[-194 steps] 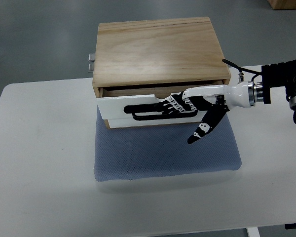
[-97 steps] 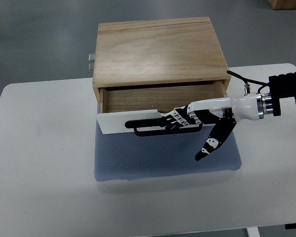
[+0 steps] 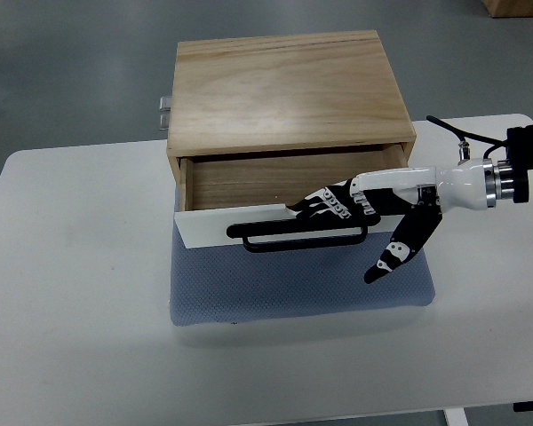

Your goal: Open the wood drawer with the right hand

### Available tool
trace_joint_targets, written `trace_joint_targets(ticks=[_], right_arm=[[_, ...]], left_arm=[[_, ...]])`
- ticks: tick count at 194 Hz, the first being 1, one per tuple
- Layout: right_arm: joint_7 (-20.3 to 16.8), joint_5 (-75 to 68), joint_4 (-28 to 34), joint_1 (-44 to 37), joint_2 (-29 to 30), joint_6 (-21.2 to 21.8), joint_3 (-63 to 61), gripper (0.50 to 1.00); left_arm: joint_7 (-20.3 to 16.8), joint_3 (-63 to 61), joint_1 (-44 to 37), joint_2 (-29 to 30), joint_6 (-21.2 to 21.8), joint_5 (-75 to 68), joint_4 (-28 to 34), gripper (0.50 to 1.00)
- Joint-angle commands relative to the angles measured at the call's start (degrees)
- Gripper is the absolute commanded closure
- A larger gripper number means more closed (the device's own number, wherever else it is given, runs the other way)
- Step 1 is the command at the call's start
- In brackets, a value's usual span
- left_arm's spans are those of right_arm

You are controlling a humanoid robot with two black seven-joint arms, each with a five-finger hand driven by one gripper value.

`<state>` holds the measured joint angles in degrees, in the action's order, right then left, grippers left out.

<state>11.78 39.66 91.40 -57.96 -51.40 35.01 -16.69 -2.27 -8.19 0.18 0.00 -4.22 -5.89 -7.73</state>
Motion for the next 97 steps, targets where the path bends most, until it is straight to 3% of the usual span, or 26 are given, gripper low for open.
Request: trace_joint_targets(ticks=[1,62,78,97], right_arm=[[0.00,-0.02,0.98,-0.04,-1.24,-0.01,-0.53,0.546],[0.08,-6.35,1.24,-0.04,-7.92,-0.01,-5.98,0.546],[0.08,-10.83,-2.89,-0.04,-9.42,-0.01,-8.62,0.546],[0.17,-18.03,-13.25,0.04,-8.54,-0.01,-11.52,0.548]], left_arm=[[-0.01,0.02,0.00,0.00,0.00,0.00,0.00,0.500],[-0.01,0.02,0.00,0.00,0.00,0.00,0.00,0.500],[-0.01,0.02,0.00,0.00,0.00,0.00,0.00,0.500],[-0.01,-0.07,0.00,0.00,0.00,0.00,0.00,0.500]])
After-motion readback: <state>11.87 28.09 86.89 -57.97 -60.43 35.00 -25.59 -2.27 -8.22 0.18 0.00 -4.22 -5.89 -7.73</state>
